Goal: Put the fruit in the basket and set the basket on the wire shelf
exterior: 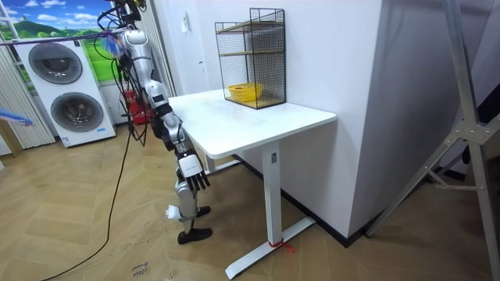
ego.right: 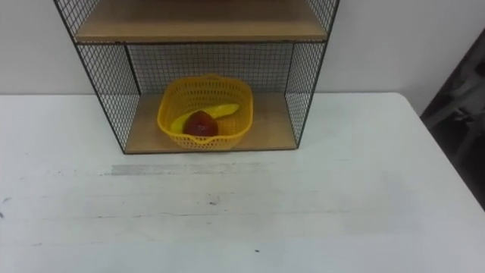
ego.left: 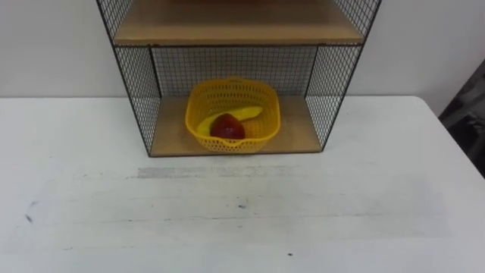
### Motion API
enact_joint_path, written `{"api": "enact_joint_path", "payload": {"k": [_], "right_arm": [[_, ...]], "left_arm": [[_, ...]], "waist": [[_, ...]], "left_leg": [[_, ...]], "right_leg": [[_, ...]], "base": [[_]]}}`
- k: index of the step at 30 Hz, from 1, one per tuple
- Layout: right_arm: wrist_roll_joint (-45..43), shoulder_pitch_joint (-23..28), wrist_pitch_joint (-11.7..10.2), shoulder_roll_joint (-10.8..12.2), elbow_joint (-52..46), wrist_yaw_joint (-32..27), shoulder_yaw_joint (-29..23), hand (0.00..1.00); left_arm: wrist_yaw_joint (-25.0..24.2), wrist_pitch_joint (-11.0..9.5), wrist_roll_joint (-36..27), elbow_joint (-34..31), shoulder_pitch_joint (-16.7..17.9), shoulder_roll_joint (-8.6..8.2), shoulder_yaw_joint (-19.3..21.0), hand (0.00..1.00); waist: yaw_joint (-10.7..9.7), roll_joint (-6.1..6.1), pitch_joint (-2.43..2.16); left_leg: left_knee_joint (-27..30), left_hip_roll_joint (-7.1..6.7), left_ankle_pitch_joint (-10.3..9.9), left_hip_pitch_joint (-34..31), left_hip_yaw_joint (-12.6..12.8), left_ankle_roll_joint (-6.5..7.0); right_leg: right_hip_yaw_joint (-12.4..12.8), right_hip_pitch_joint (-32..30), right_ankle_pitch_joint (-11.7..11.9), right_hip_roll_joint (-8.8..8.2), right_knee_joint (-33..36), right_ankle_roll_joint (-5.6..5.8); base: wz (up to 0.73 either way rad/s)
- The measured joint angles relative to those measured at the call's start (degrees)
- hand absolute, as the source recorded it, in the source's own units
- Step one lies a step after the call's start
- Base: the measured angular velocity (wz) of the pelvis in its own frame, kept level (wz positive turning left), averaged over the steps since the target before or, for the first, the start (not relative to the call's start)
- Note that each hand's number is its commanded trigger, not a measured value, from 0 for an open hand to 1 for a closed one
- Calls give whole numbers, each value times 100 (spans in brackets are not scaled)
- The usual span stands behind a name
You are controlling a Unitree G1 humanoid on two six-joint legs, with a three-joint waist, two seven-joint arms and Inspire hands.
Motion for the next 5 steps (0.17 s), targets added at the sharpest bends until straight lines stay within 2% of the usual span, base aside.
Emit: {"api": "enact_joint_path", "payload": {"k": [2, 5], "right_arm": [[0, 34, 4, -6, 9, 18, 7, 0], [-66, 98, 74, -17, 35, 75, -13, 0]], "left_arm": [[-4, 21, 100, 1, 34, 12, 8, 0], [-27, 188, 484, 24, 127, 36, 42, 0]], "waist": [[14, 17, -11], [25, 12, -5]], "left_leg": [[0, 1, 2, 5, 3, 1], [-4, 0, 1, 57, 18, 3]], "right_leg": [[8, 5, 8, 2, 1, 6], [22, 51, 8, 2, 1, 6]], "base": [[-2], [-2]]}}
